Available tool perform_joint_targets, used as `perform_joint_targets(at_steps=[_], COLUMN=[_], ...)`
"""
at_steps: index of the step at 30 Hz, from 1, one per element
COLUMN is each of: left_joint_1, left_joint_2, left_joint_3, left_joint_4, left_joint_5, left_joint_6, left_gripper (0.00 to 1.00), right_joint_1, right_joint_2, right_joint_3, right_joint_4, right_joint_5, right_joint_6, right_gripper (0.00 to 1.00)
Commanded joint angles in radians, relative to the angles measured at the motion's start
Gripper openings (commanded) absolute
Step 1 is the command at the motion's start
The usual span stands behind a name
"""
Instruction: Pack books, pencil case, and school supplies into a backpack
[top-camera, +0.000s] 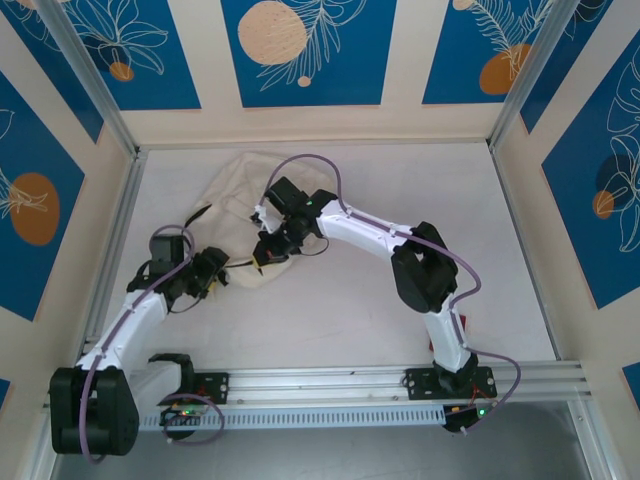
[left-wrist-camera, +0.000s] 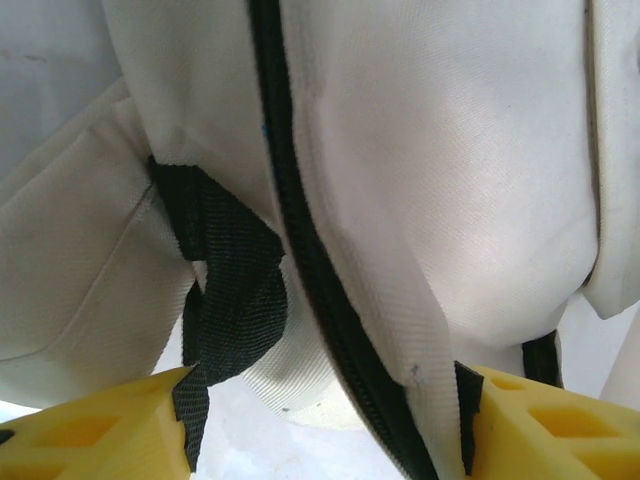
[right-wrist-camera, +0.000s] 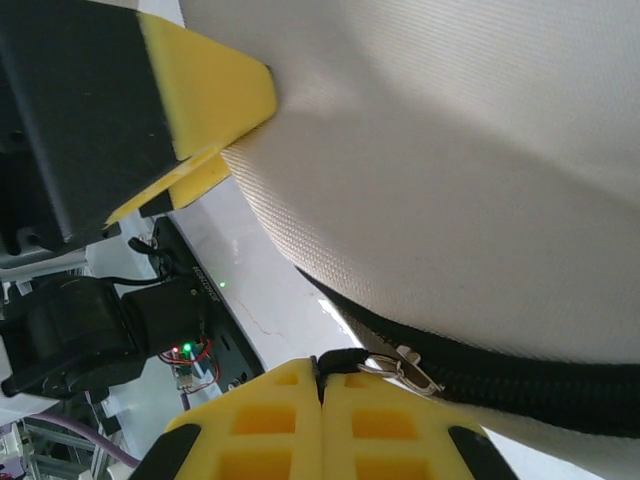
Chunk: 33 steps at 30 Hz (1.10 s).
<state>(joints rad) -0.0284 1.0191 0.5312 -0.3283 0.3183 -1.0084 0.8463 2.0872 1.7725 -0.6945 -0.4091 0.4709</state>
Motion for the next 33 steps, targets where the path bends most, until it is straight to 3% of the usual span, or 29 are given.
perform_joint_targets(at_steps=[1,9,17,24,33], left_joint_1=[0.0,-0.007,-0.007,-0.007,-0.006], left_joint_2=[0.021,0.096,0.104,0.098,0.073], left_joint_3=[-0.004,0.011,0.025,0.031,0.026], left_joint_4=[0.078,0.11,0.037,-0.006,-0.04], left_joint_5=[0.02,-0.019,-0.12,-0.15,-0.156], left_joint_6=[-0.032,-0.023,0.026,0.054,0.073], left_gripper=[0.63,0.35,0.1,0.03,0.01], right_joint_1=[0.03,0.061,0.016,-0.068,-0.145], right_joint_2=[0.006,-0.039,-0.134,-0.139,-0.076], right_joint_3=[0.049,0.023,-0.072,-0.084,-0.038], right_joint_4=[0.006,-0.066,-0.143,-0.23,-0.268], right_joint_5=[-0.091,-0.086,0.099,0.333,0.491], right_joint_6=[0.002,-0.042,-0.06,-0.075,-0.061], right_gripper=[0.0,0.0,0.0,0.0,0.0])
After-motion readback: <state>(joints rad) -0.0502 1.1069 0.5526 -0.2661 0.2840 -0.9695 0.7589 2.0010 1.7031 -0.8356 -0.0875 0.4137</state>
